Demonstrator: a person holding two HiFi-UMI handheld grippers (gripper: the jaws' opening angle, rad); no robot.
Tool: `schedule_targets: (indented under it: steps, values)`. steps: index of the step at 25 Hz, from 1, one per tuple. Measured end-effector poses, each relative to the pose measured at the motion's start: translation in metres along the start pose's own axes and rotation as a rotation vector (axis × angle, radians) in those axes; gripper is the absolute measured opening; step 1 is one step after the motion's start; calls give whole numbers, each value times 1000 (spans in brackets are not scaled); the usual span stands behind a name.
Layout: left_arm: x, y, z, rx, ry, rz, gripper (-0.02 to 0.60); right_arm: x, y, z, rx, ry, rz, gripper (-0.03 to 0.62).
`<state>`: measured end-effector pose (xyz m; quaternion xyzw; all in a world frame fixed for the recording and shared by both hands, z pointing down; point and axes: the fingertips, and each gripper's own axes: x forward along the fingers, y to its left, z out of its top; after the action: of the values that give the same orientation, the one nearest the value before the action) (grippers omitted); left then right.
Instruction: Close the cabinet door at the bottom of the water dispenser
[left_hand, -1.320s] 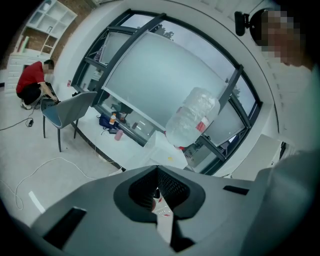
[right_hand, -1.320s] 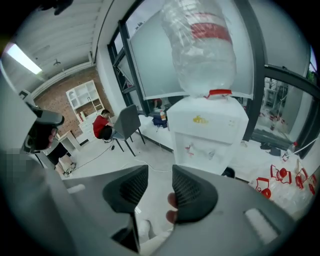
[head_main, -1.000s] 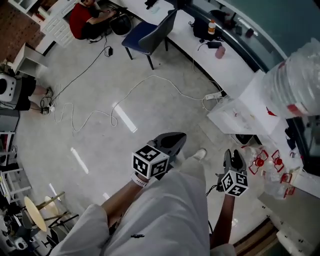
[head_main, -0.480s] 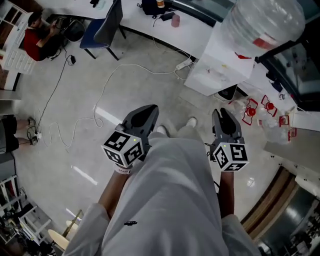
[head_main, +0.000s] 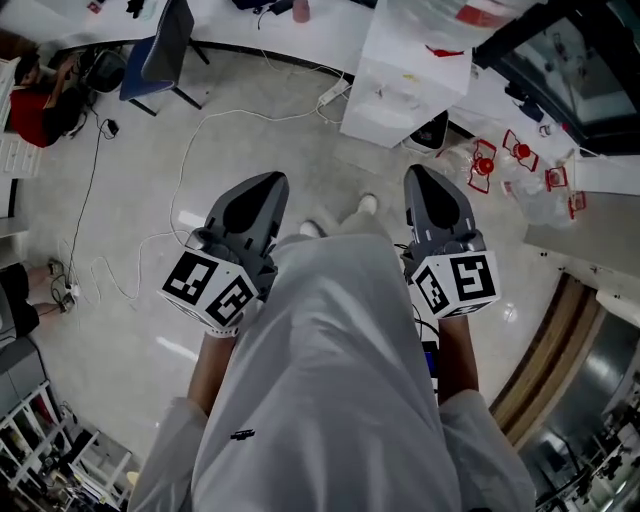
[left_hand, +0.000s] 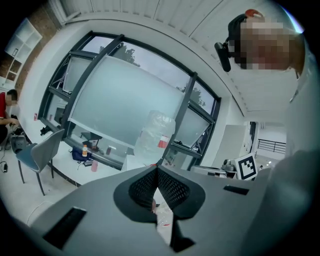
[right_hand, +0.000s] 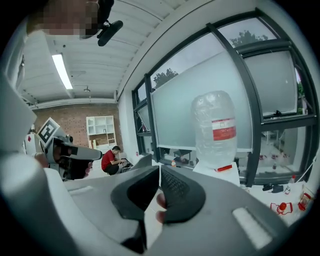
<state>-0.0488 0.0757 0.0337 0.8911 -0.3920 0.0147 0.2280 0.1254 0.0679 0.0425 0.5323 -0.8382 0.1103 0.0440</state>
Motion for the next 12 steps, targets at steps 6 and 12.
schedule_targets:
  steps: [6, 12]
  values:
    - [-1, -17, 0, 20, 6, -46, 0, -17, 12, 11, -37, -30, 0, 15]
    - [1, -23, 3, 34, 5, -66, 0, -19, 12, 13, -26, -50, -15, 15]
